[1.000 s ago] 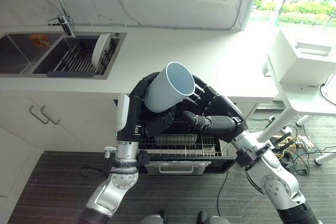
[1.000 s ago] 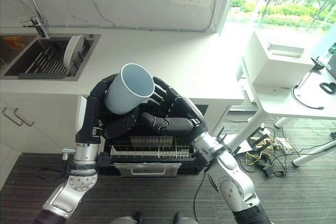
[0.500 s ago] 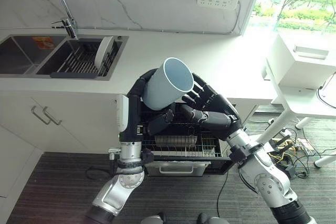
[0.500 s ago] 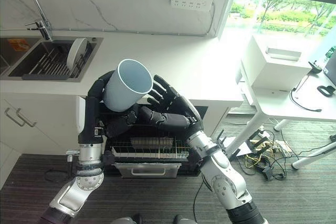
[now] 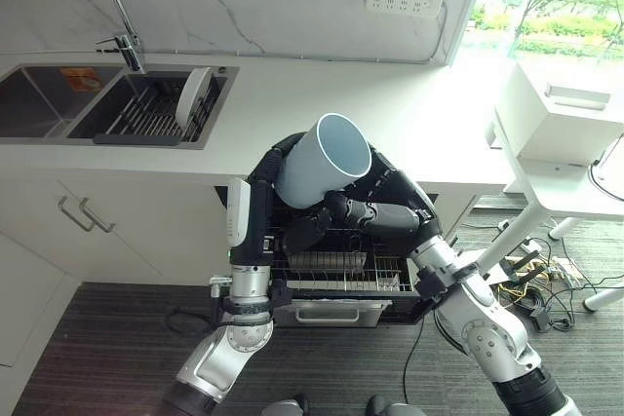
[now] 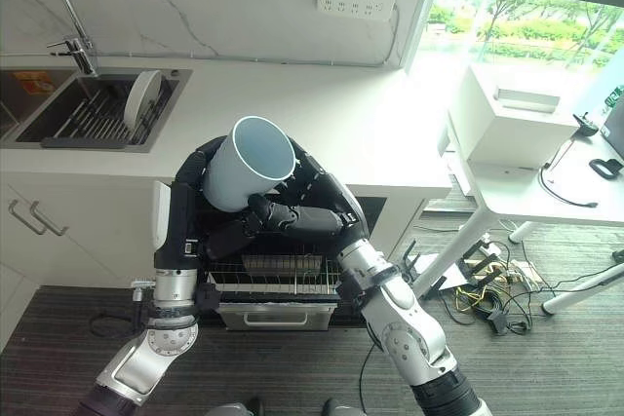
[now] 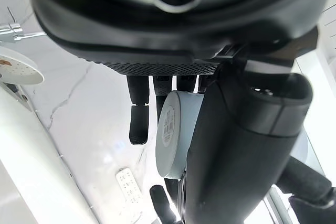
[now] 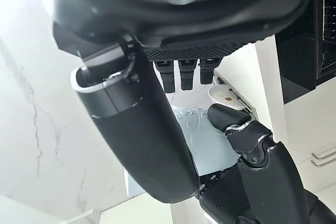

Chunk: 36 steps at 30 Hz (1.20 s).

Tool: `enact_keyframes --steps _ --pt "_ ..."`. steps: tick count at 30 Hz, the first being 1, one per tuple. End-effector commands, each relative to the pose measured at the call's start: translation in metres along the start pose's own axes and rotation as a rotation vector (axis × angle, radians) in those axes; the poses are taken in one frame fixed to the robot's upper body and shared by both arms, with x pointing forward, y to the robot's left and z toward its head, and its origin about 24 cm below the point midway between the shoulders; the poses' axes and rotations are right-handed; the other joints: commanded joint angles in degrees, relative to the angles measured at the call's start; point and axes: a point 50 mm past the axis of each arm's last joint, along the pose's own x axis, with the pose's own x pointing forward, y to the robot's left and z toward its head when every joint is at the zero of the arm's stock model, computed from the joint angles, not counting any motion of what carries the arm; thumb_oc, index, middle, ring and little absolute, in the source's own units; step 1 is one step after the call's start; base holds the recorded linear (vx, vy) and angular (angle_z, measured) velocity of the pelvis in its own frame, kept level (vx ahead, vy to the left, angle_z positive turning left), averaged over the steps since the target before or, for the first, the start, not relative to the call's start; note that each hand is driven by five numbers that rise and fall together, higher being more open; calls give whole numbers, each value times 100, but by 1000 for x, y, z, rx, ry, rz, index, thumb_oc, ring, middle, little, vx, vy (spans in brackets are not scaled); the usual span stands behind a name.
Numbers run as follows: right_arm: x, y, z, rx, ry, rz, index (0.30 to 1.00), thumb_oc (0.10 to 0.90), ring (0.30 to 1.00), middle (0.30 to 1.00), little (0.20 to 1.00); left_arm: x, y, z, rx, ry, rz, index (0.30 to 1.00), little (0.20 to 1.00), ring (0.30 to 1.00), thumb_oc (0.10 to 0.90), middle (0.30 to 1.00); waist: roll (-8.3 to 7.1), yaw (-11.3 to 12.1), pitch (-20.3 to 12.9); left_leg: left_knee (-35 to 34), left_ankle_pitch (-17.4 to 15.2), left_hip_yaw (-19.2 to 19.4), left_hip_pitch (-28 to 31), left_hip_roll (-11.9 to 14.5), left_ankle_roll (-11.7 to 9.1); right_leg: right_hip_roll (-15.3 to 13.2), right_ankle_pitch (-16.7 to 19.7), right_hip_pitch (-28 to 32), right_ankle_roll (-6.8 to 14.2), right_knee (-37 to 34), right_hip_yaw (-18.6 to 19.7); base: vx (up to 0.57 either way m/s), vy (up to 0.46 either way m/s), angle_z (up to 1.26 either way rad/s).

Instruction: Place the dishes in the dishwasher.

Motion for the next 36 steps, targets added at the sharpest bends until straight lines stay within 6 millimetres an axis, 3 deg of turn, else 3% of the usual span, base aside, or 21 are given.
enact_keyframes --steps 1,36 --pt "20 33 41 -21 -243 169 900 800 900 900 900 27 -7 25 -74 -180 -3 300 300 300 400 300 -115 62 -389 137 -929 79 337 146 -47 -43 -505 53 290 203 36 0 0 0" --pt "23 41 47 -22 -264 187 900 800 900 900 900 25 -19 38 -116 -236 -153 300 300 300 400 300 -74 59 -352 137 -939 52 335 111 -35 -49 -509 45 298 203 44 0 0 0"
